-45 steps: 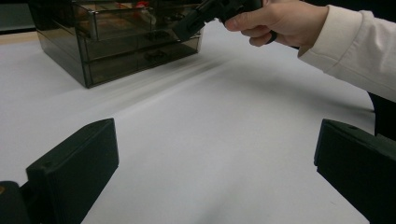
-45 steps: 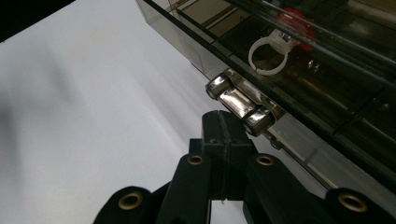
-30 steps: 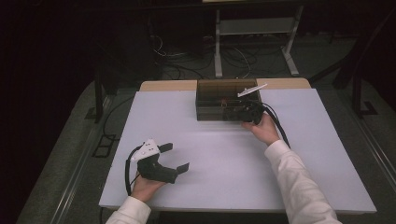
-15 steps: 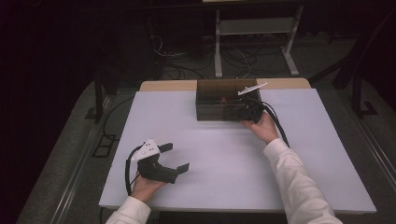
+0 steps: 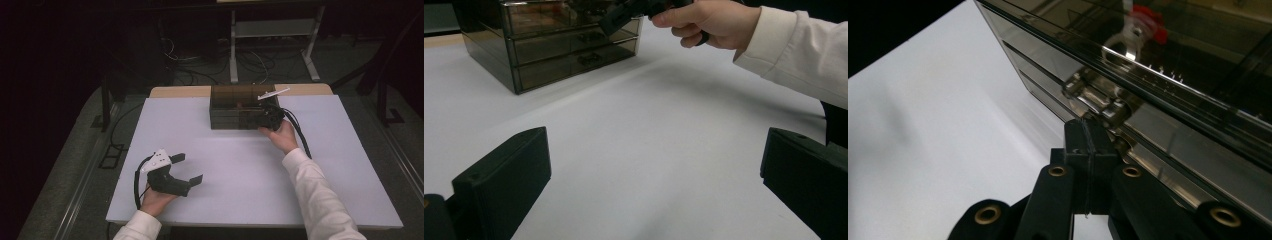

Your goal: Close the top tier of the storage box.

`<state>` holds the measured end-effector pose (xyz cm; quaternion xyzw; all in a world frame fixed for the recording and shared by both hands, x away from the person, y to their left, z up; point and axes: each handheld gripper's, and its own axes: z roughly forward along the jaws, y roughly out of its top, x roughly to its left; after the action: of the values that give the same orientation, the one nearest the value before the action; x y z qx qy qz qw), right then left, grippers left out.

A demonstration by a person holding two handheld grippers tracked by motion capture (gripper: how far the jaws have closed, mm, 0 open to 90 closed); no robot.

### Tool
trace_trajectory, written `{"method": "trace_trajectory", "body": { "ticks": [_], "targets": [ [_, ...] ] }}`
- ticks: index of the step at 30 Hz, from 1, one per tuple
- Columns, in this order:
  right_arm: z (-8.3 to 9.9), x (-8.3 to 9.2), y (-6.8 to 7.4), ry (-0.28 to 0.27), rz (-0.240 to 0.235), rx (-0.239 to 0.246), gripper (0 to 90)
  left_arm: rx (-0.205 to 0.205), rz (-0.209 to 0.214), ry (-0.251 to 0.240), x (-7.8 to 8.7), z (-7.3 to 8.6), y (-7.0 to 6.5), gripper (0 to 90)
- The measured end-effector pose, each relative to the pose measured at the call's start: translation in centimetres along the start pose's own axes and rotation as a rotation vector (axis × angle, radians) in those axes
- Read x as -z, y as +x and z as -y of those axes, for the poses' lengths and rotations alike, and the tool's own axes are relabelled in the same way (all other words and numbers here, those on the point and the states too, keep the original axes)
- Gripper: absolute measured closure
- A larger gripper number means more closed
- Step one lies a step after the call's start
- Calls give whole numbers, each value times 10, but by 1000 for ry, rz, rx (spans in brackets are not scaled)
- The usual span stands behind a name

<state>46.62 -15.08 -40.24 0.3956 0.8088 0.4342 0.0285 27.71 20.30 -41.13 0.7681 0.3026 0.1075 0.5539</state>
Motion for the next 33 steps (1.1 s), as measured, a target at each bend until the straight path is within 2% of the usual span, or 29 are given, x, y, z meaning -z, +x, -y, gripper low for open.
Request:
{"method": "trace_trajectory", "body": {
  "ticks": [8, 18, 27, 33],
  "targets": [
    [-2, 11, 11, -7, -37, 47, 828, 2, 1, -2, 0, 0, -1, 0],
    [1, 31, 21, -11, -42, 90, 701, 6, -7, -9, 5, 1, -3, 0],
    [10, 51, 25, -49, -39, 71, 509, 7, -3, -5, 3, 1, -4, 0],
    [17, 64, 29, -61, -32, 98, 441, 9, -3, -9, 3, 1, -4, 0]
  ]
}}
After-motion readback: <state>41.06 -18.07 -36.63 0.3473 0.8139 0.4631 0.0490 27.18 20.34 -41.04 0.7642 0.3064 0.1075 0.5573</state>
